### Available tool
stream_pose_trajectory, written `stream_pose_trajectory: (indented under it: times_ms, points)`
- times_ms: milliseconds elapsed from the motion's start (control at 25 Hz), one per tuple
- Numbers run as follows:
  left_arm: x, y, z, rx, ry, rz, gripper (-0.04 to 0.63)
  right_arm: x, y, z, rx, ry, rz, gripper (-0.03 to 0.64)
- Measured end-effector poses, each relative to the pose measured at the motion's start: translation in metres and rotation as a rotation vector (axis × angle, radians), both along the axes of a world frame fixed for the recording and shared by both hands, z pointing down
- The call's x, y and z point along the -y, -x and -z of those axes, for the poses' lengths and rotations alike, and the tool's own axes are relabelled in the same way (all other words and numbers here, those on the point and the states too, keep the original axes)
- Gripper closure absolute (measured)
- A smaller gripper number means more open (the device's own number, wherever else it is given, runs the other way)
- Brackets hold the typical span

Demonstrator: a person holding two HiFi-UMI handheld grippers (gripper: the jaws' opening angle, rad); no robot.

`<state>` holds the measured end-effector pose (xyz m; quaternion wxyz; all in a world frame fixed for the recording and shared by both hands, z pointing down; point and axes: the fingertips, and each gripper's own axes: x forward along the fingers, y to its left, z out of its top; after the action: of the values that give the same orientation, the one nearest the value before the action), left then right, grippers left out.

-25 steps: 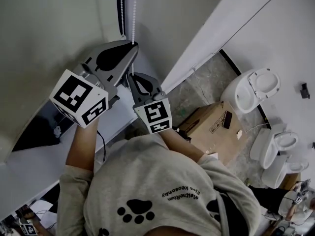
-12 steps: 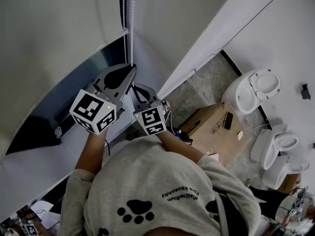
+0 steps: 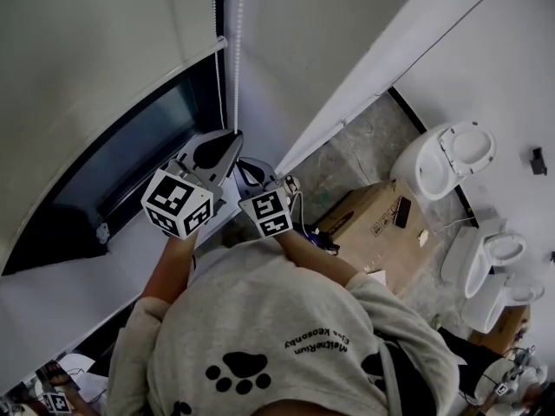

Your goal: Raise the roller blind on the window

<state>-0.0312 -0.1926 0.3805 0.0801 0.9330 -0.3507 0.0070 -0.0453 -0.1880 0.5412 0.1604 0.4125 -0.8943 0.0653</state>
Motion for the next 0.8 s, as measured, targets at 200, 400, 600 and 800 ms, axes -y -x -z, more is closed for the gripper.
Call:
stream_pose_trajectory:
  times_ms: [200,400,600,800]
  points:
    - [0.000,0.003,-0.032,0.013,0.046,0.001,0.588,-0.003,-0.002,-0.032,-0.037,0.074,0.003,0.607]
    - [-0.005,0.001,-0.061,0.011,0.086,-0.001,0.588,-0.009,-0.008,-0.060,-0.078,0.142,0.016,0.607]
    - [-0.006,-0.003,-0.075,0.018,0.090,-0.001,0.588,-0.015,-0.001,-0.074,-0.110,0.163,0.054,0.607]
    - [-0.006,-0.003,-0.076,0.007,0.083,-0.003,0.588,-0.018,0.002,-0.074,-0.107,0.168,0.055,0.606]
